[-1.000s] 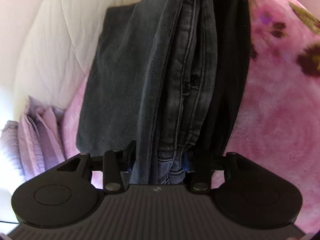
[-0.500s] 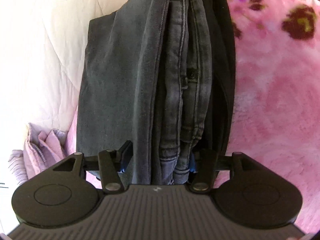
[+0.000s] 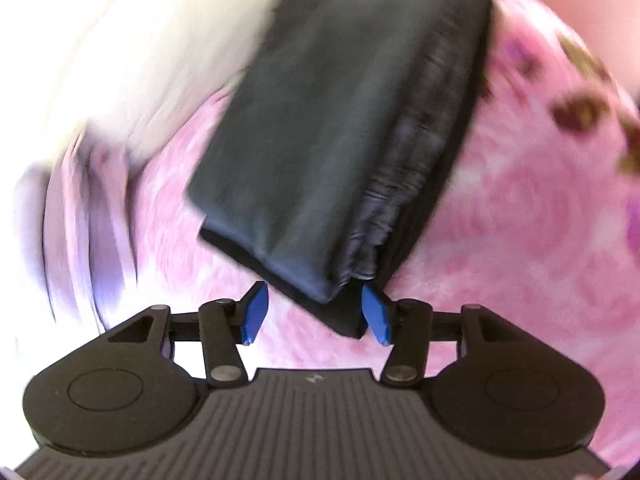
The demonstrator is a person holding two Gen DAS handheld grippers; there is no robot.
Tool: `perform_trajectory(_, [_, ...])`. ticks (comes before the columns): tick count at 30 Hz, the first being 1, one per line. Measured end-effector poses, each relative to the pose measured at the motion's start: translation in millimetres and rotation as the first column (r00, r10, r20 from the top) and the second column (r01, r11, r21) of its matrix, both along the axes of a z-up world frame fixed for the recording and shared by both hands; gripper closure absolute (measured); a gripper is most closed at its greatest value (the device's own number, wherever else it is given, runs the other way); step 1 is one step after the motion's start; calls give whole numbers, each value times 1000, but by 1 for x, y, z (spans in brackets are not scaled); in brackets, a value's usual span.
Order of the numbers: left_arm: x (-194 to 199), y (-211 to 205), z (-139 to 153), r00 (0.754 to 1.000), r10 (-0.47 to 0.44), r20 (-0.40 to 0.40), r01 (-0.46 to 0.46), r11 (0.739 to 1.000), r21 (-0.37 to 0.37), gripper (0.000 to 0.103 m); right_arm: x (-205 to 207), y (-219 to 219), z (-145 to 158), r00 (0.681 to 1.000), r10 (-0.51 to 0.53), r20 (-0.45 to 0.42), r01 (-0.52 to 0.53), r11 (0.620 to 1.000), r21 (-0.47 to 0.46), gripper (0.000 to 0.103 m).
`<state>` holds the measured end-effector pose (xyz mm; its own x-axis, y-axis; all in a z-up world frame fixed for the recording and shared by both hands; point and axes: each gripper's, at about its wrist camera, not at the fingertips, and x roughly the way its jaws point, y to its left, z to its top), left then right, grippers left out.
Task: Fold clothes
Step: 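Lay the folded jeans onto the dark stack and open both tools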
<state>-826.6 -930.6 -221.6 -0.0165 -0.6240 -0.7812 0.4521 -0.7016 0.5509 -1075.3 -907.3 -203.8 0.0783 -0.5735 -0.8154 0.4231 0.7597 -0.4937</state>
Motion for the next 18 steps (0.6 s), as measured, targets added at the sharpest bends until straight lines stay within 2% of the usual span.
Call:
perform_trajectory(2, [-4,-4,16,994,70,-79,-71,997,-7,58,-3,-4,22,989,-67,128,65,998,22,55])
perform_trajectory(4, [-6,-19,23,984,110,-137,-113,994,-14,59,-3,-10,38,965,-110,237,106,994,28,55])
perform_trajectory(7, [-23,-39,12,979,134,-156,-131,991,27,62,1,-33,39,913,-223,343,207,975,81,58])
perform_trajectory(9, [-31,-50,-4,981,132,-144,-124,990,64,67,4,-53,22,889,-296,350,259,954,151,69])
perform_trajectory(11, [-37,-57,-21,986,109,-128,-98,991,90,67,5,-68,-8,891,-342,299,281,932,231,70])
perform_trajectory(13, [-35,-60,-19,988,100,-114,-89,991,97,67,5,-75,-22,903,-331,274,258,928,270,70])
perform_trajectory(16, [-29,-66,-2,981,134,-137,-118,986,121,66,0,-76,-2,894,-332,300,246,925,291,70])
perform_trajectory(18, [-24,-70,12,971,165,-172,-146,982,119,64,-9,-85,15,871,-346,348,258,926,276,69])
